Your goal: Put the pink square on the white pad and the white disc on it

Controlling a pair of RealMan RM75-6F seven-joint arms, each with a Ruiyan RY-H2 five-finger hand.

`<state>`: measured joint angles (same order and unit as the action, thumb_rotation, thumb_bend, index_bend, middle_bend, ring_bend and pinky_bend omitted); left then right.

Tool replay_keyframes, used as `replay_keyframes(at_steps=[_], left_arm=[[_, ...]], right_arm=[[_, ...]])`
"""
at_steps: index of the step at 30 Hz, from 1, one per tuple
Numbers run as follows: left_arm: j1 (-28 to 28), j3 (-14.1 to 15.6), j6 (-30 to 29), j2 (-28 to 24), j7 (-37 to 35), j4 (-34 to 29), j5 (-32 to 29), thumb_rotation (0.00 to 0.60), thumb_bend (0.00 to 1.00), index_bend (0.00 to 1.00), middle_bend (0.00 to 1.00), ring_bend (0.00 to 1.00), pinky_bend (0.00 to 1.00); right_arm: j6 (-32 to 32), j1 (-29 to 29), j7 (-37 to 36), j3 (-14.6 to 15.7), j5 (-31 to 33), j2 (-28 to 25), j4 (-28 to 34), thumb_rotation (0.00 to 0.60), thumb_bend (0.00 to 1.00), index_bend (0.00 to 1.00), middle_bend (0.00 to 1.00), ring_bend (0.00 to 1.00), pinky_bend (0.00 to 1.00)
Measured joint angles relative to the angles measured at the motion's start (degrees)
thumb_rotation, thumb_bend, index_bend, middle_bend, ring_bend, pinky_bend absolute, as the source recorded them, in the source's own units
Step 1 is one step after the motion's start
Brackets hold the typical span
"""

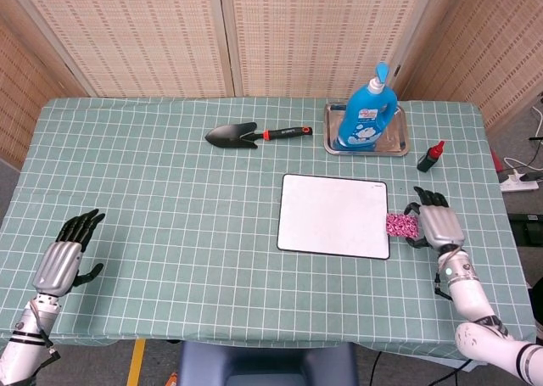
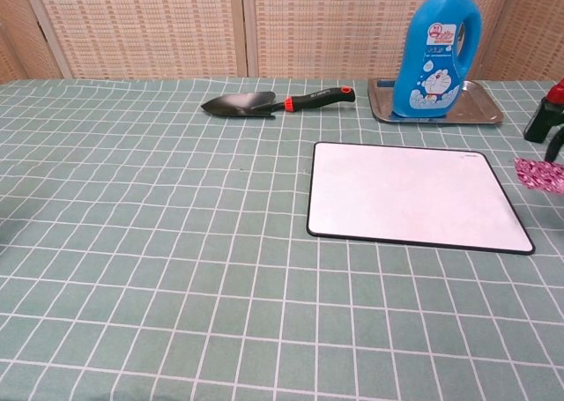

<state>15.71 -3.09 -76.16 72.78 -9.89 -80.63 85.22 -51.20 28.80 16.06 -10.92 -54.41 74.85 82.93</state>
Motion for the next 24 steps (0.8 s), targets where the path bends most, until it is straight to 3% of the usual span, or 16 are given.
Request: replay_keyframes(at_steps=[5, 12, 18, 24], left_arm=[[-0.2, 0.0, -0.8, -0.1, 0.2, 0.0, 0.5, 0.6, 0.23, 0.0, 0.0, 0.0, 0.0], [-0.4, -0.4, -1.6, -0.6, -0.8, 0.0, 0.5, 0.6, 0.23, 0.0, 0.0, 0.0, 0.0], [-0.4, -0.8, -1.2, -1.4, -1.8, -0.2, -0.2, 0.6, 0.23, 0.0, 0.0, 0.0, 0.0], [-0.2, -0.8, -0.8, -1.9, -2.7, -0.4, -0.3, 0.6, 0.23, 0.0, 0.0, 0.0, 0.0]], right_arm=[[1.3, 5.0, 4.8, -2.3, 4.3, 0.8, 1.1, 0.6, 0.23, 0.47, 0.0, 0.0, 0.0], [4.1, 13.4, 12.7, -3.6, 16.4, 5.6, -1.5, 0.6, 0.23, 0.47, 0.0, 0.0, 0.0], [5.7, 19.2, 17.0, -2.7, 23.8, 11.8, -6.8, 0.6, 0.23, 0.48, 0.0, 0.0, 0.0], [6.2, 21.5, 18.2, -1.5, 26.9, 14.9, -10.1, 0.6, 0.23, 0.47, 0.0, 0.0, 0.0]])
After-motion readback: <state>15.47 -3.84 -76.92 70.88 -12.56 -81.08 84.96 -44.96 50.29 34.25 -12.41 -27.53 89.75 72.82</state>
